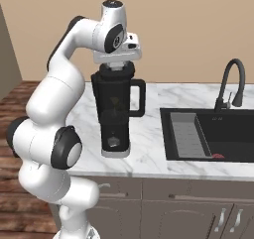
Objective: Grab the garlic and lemon wedge from the fridge, place them in the blender, close the lid, and turn on the blender to create a marinade.
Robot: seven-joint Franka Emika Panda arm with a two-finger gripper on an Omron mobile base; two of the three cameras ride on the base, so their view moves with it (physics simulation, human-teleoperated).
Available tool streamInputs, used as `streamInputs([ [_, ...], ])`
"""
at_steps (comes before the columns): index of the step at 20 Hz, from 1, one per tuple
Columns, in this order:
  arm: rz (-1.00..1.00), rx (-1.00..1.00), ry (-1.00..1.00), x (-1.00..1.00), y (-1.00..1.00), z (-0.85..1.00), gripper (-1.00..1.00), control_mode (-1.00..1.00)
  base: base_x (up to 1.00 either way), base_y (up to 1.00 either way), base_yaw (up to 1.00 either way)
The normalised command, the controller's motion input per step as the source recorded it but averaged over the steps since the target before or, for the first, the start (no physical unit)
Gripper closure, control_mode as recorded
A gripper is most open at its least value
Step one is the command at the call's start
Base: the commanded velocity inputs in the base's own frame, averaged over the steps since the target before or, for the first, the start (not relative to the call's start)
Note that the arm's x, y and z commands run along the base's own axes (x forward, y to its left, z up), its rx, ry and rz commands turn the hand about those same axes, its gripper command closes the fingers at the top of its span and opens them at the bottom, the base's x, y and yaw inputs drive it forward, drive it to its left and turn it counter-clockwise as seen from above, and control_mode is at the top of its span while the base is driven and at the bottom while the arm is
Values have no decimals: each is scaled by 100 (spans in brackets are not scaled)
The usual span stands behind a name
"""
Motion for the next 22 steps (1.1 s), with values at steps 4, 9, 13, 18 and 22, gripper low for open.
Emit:
streamInputs([
  [4,0,0,0,0,16,-3,100,-100,0,0,0],
  [9,-1,-3,0,-8,27,-1,100,-100,0,0,0],
  [13,-4,-4,0,-21,26,0,100,-100,0,0,0],
  [18,-5,-3,0,-27,26,0,100,-100,0,0,0],
  [22,-5,-2,0,-25,17,0,100,-100,0,0,0],
])
